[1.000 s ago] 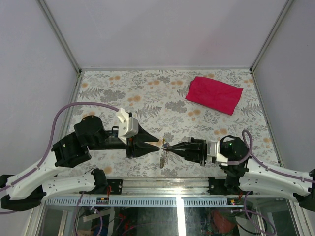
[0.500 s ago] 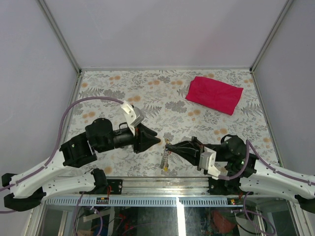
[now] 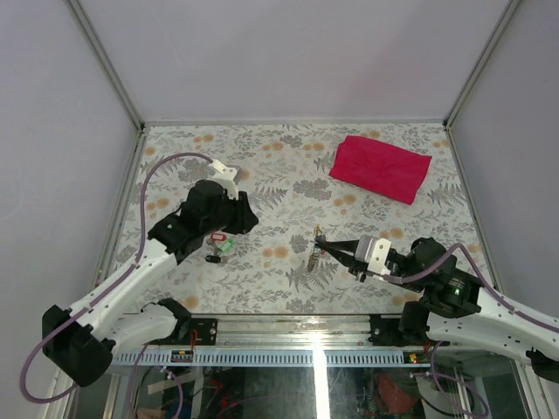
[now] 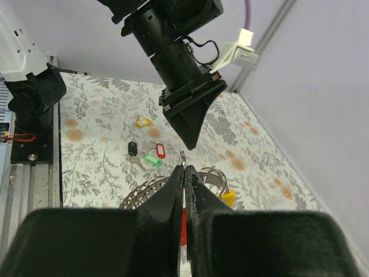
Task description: Put the keys on the keyring
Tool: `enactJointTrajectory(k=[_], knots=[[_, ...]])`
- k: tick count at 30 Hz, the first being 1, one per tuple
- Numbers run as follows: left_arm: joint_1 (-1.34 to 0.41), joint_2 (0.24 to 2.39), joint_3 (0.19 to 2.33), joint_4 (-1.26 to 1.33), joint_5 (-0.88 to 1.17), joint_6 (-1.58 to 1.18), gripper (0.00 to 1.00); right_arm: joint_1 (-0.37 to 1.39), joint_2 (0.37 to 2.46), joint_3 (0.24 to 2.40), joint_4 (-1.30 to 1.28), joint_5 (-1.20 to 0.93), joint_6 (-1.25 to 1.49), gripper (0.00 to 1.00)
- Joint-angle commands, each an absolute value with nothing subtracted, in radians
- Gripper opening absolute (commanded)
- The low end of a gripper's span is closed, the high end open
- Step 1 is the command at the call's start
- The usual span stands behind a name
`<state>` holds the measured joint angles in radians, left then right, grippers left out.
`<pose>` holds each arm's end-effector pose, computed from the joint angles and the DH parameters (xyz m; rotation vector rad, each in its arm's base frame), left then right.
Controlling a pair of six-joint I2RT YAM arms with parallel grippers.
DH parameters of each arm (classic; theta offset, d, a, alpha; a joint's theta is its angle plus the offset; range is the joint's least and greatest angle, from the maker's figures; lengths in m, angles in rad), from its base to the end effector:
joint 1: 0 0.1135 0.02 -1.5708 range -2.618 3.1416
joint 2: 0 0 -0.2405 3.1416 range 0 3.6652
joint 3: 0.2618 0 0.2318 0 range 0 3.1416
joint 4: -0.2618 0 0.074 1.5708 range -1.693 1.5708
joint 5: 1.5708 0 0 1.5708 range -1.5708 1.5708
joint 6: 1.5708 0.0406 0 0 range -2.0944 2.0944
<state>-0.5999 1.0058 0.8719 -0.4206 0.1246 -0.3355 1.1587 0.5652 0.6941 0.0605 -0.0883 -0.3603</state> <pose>0.1773 -0.1274 0.2860 0.3652 2.1675 -0.6739 0.0542 0.1330 0.3521 -1.0317 0.9765 0.7248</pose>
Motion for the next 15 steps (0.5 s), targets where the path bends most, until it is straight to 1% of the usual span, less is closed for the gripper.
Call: enactJointTrajectory(k=[1, 7, 11, 15], knots=[[-0.52, 1.032, 0.803, -0.392, 0.077, -0.44, 0.34, 1.165, 0.536, 0.67, 0.067, 0.0, -0.279, 0.0], [-0.484, 1.006, 0.736, -0.465, -0.105, -0.493, 0.36, 1.164, 0.514, 0.625, 0.077, 0.003, -0.272, 0.0], [-0.441, 1.011, 0.709, -0.507, -0.174, -0.495, 0.36, 1.165, 0.521, 0.612, 0.08, -0.014, -0.268, 0.0], [-0.366, 1.029, 0.678, -0.498, -0.183, -0.482, 0.37, 1.165, 0.526, 0.607, 0.077, -0.032, -0.259, 0.0]])
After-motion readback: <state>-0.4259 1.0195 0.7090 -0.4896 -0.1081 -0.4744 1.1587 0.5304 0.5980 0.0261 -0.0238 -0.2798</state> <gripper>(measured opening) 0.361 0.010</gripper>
